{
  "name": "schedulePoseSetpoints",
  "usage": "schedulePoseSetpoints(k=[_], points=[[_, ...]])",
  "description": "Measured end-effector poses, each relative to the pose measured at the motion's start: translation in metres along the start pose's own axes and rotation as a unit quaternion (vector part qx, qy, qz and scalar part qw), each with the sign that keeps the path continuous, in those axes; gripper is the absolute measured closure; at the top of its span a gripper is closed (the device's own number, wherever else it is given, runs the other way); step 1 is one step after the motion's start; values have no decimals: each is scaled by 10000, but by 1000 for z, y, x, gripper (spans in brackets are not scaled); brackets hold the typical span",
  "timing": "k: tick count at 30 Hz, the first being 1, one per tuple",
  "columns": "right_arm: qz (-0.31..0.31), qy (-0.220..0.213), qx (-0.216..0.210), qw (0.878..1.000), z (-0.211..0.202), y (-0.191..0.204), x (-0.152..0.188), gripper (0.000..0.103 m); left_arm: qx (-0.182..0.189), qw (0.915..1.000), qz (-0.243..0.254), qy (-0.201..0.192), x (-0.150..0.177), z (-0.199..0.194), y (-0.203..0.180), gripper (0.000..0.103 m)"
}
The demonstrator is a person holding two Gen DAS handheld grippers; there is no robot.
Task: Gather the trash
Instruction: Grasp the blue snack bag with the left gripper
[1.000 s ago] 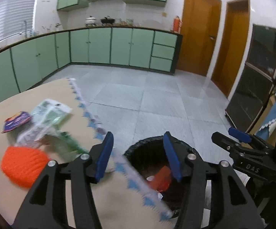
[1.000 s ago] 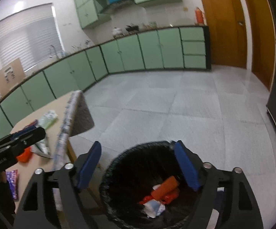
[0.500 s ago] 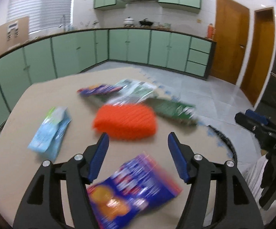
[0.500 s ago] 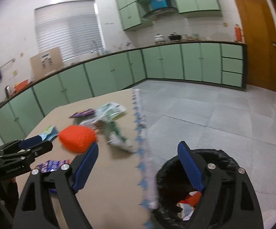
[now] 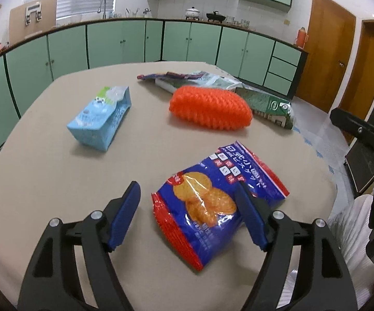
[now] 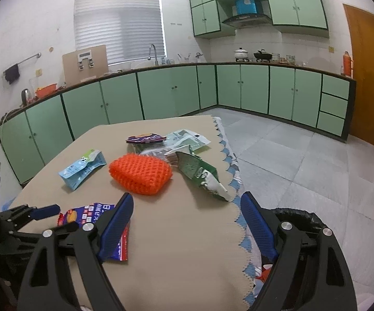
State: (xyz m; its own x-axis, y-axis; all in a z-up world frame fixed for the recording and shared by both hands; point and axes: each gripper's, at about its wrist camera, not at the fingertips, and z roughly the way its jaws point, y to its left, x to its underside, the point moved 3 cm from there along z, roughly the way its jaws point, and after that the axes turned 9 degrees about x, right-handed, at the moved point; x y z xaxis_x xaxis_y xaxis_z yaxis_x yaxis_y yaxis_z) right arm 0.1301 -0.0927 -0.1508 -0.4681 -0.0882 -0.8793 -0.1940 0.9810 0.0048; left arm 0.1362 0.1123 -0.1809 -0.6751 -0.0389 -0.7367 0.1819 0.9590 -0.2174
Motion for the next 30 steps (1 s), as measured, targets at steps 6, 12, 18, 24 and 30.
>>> schedulePoseSetpoints(k=[6, 12, 18, 24, 30], points=[[-142, 29, 23, 9999, 0, 8, 0, 20, 164, 9995, -224, 145, 7, 6, 6, 22], [-226, 123, -5, 9997, 5, 13, 5, 20, 235, 9990, -283, 259, 13, 6, 4, 18], [-244, 186, -22, 9995, 9, 13, 8, 20, 86, 9994, -160, 292, 14, 10, 0, 42], [-184, 229, 9, 9996, 11, 8, 10, 20, -84, 9997, -71, 212, 11, 11, -4, 81], [-122, 226, 30, 9997, 11, 3, 9, 20, -22, 10000, -83, -12, 2, 2, -6, 100]])
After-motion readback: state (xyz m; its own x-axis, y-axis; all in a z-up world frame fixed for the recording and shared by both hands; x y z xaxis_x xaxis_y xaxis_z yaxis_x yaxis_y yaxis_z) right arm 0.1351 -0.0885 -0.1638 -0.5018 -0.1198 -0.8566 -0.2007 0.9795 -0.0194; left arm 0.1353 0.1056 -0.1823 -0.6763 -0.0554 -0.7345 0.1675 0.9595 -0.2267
